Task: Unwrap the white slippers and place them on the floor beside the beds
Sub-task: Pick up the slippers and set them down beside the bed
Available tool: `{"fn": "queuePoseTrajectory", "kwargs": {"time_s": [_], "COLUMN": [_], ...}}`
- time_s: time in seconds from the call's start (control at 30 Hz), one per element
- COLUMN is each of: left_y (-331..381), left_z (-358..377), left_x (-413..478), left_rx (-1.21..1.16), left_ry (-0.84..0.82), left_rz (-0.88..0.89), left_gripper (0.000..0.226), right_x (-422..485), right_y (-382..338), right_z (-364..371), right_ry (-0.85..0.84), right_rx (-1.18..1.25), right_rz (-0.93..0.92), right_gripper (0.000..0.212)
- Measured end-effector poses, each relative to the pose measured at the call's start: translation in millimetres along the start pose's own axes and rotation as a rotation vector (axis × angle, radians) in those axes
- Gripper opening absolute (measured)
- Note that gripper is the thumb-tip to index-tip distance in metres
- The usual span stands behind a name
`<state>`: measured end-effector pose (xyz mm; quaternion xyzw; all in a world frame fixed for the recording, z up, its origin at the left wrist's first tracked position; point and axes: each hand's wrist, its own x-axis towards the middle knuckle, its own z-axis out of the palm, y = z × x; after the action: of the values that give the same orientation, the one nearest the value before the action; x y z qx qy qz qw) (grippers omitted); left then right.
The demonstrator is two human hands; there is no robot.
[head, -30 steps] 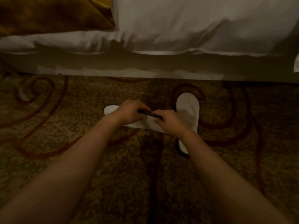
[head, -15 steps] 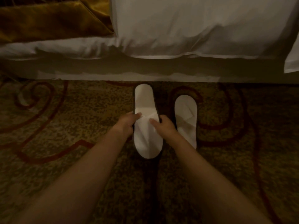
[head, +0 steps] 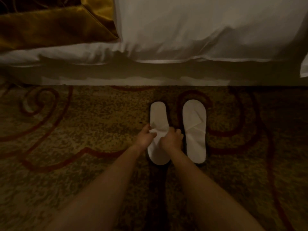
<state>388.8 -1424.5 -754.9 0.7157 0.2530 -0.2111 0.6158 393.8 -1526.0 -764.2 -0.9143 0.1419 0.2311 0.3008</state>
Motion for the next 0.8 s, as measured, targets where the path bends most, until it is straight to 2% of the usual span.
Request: {"fn": "queuePoseTrajectory", "kwargs": {"time_s": [0.1, 0.17, 0.23, 0.27, 0.37, 0.43, 0.57, 0.67, 0.73, 0.8], "left_y": [-8, -14, -14, -11, -1, 11, 33, 46, 54, 64], "left_z": [1, 3, 5, 5, 4, 5, 16, 30, 39, 44], "left_x": [1, 3, 3, 2, 2, 1, -1, 0, 4, 9], "left_rx": [0.224, 0.451, 0.524, 0.529, 0.582, 0.667, 0.836, 0.952, 1.062, 1.18], "left_ry": [-0.033, -0.02, 0.028, 0.063, 0.142, 0.176, 0.127, 0.077, 0.035, 0.017], "left_rz": [0.044, 0.113, 0.186, 0.223, 0.358, 0.414, 0.484, 0.61, 0.703, 0.773], "left_gripper": [0.061, 0.062, 0.062, 0.061, 0.054, 0.057, 0.064, 0.068, 0.069, 0.066], "right_x": [3, 5, 8, 10, 18, 21, 23, 23, 20, 14], "right_y": [8, 18, 33, 42, 66, 70, 70, 73, 76, 80], "right_z": [0, -5, -16, -21, -34, -37, -45, -57, -65, -73], "right_ry": [0.011, 0.187, 0.353, 0.368, 0.232, 0.195, 0.262, 0.256, 0.226, 0.176], "right_rx": [-0.095, -0.144, -0.267, -0.31, -0.249, -0.215, -0.255, -0.259, -0.281, -0.351], "right_rz": [-0.033, -0.029, 0.015, 0.056, 0.246, 0.258, 0.173, 0.1, -0.104, -0.382], "right_gripper": [0.049, 0.054, 0.072, 0.082, 0.103, 0.106, 0.102, 0.096, 0.094, 0.092]}}
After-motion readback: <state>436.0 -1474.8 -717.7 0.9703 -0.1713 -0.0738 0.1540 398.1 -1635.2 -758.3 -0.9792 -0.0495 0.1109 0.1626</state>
